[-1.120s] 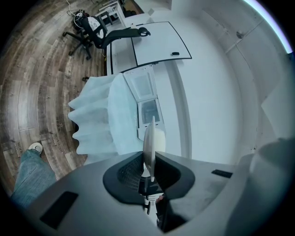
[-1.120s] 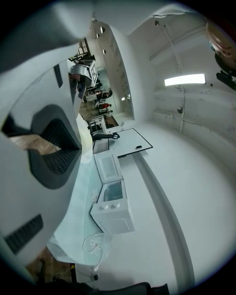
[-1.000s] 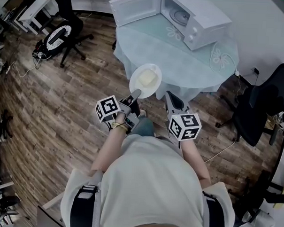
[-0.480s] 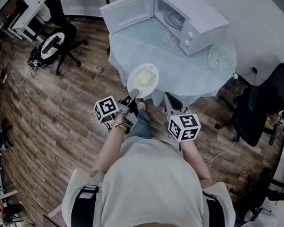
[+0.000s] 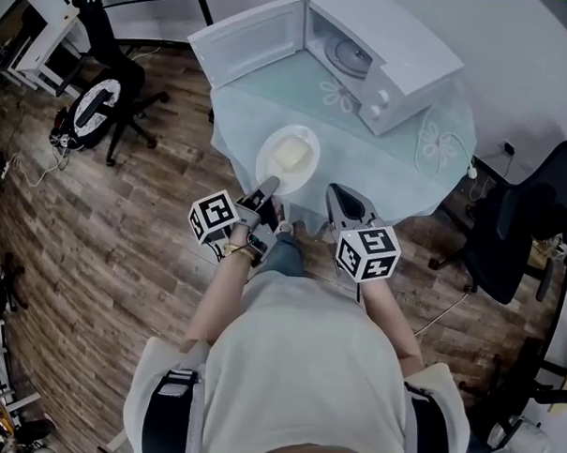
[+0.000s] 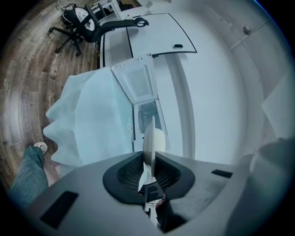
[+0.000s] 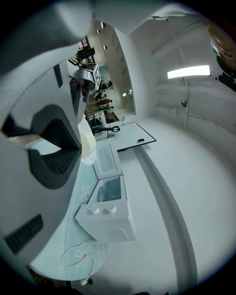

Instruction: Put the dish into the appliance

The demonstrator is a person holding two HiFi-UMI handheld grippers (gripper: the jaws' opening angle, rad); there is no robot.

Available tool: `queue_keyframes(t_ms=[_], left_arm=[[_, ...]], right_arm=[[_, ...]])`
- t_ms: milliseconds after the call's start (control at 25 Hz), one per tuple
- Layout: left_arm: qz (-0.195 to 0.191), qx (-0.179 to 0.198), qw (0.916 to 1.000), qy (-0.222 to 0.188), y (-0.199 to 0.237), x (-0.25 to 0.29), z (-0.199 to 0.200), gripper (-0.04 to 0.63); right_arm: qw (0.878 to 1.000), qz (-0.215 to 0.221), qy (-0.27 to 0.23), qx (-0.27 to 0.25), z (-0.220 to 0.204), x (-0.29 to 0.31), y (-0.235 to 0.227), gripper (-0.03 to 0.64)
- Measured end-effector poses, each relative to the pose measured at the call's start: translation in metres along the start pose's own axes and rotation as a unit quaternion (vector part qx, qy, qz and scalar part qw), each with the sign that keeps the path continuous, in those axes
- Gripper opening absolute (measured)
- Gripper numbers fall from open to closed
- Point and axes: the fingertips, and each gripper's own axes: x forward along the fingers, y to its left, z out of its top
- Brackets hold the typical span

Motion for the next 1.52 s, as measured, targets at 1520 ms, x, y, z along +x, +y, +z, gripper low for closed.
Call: queue_keyframes(t_ms=[1520], left_arm=[[-0.013, 0.003, 0.9896, 0.143, -0.002, 0.226, 0.163, 0.045]], right_arm=[[0.991, -0.125, 0.009, 0.040, 0.065, 0.161, -0.107, 0.005]])
